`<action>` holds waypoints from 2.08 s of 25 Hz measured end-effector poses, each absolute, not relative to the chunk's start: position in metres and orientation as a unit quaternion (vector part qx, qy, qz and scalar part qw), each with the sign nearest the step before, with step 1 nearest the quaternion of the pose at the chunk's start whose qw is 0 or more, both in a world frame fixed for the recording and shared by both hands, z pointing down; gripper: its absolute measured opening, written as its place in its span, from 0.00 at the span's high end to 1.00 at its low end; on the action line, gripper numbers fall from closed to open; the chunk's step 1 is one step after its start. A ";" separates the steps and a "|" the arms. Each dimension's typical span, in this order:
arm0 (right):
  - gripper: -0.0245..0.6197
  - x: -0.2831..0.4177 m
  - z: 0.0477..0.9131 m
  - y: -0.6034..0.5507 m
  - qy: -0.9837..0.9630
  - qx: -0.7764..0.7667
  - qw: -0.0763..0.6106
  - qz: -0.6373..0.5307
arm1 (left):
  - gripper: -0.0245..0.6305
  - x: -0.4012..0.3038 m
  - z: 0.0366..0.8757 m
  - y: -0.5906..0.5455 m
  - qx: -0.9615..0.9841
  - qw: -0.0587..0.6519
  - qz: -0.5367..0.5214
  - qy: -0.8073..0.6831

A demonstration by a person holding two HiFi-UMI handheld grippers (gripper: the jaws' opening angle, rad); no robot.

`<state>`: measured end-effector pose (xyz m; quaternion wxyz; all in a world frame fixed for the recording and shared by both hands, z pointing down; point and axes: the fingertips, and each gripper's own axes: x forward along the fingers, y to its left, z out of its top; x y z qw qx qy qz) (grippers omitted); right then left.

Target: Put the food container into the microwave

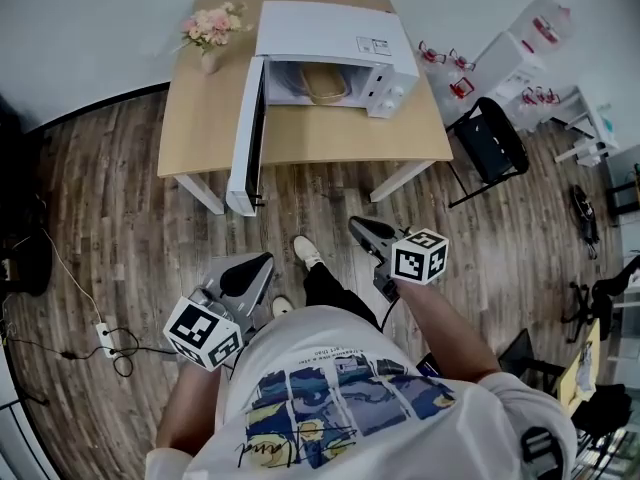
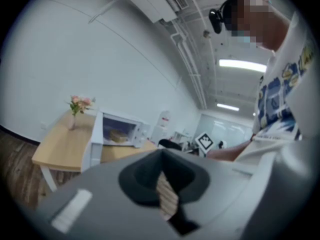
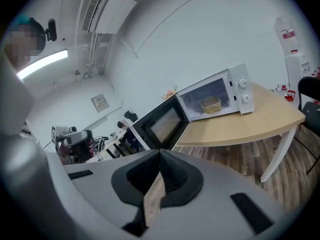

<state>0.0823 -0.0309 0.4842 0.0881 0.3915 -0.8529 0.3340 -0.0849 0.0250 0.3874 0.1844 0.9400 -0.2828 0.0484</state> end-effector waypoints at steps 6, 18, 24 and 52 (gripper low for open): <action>0.95 0.067 0.472 0.017 -0.858 0.369 0.066 0.351 | 0.95 -0.091 0.398 0.052 0.940 0.206 0.037 -0.270; 0.95 0.024 0.437 0.040 -0.906 0.323 0.109 0.251 | 0.95 -0.105 0.420 0.063 0.922 0.227 0.054 -0.310; 0.95 0.015 0.430 0.039 -0.910 0.318 0.112 0.239 | 0.95 -0.112 0.416 0.064 0.922 0.223 0.053 -0.313; 0.95 0.099 0.412 0.071 -0.912 0.341 0.107 0.202 | 0.95 -0.015 0.441 0.081 0.926 0.251 0.090 -0.267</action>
